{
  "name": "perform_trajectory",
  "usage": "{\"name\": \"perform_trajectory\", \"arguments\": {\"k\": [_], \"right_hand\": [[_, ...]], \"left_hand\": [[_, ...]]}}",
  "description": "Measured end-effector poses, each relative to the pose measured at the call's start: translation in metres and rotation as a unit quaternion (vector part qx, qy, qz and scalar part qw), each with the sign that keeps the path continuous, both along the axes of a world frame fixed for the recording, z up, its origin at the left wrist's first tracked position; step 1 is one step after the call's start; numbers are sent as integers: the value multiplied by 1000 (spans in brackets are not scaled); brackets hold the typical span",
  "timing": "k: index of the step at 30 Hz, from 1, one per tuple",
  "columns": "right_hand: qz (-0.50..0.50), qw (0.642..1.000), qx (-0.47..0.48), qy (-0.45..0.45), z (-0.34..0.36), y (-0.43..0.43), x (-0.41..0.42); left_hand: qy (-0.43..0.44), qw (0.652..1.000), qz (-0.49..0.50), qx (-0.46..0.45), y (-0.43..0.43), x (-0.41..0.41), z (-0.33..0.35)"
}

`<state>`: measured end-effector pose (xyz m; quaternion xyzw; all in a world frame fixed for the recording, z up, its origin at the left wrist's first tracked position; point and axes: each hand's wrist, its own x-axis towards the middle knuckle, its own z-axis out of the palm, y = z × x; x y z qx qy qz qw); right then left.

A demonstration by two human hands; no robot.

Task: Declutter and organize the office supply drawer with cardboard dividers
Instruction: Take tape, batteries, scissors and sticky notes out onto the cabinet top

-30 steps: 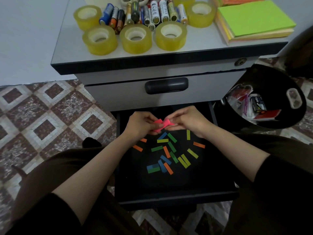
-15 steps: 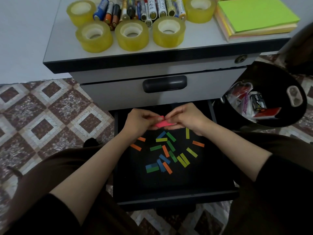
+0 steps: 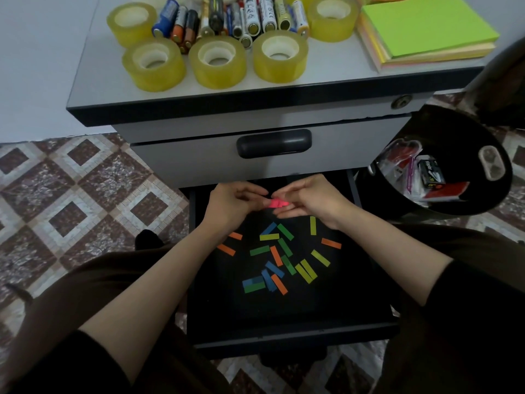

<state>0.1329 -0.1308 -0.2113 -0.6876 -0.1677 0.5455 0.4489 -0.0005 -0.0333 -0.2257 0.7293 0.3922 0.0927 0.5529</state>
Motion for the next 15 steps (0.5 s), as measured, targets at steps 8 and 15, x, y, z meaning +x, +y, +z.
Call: {"name": "perform_trajectory", "arguments": {"k": [8, 15], "right_hand": [[28, 998, 33, 48, 4, -1, 0], [4, 1000, 7, 11, 3, 1, 1]], "left_hand": [[-10, 1000, 17, 6, 1, -2, -1], [16, 962, -110, 248, 0, -1, 1]]}}
